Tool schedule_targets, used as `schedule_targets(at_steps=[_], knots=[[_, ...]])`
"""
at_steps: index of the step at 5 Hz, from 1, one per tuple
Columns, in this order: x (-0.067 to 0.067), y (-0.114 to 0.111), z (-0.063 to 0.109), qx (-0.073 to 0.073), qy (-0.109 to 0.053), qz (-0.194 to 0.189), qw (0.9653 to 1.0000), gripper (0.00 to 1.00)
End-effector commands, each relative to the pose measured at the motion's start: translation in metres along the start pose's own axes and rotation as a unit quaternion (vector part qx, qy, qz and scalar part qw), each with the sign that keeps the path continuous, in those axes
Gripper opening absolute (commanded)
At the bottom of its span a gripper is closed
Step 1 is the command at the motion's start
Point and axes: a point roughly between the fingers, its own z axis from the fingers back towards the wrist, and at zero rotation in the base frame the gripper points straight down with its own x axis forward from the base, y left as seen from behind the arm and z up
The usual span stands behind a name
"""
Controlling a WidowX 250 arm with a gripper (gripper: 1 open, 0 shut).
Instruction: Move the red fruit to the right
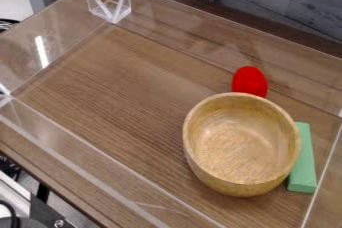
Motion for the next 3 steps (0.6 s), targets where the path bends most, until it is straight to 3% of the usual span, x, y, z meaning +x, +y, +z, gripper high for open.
schedule_targets(at_steps=[1, 2, 3], knots=[[0.004, 0.02, -0.001, 0.004, -0.025, -0.029, 0.9993, 0.0], [0.001, 0.029, -0.022, 0.007, -0.023, -0.003, 0.9997, 1.0], [0.005, 0.036, -0.043, 0.01, -0.022, 0.014, 0.9996, 1.0]])
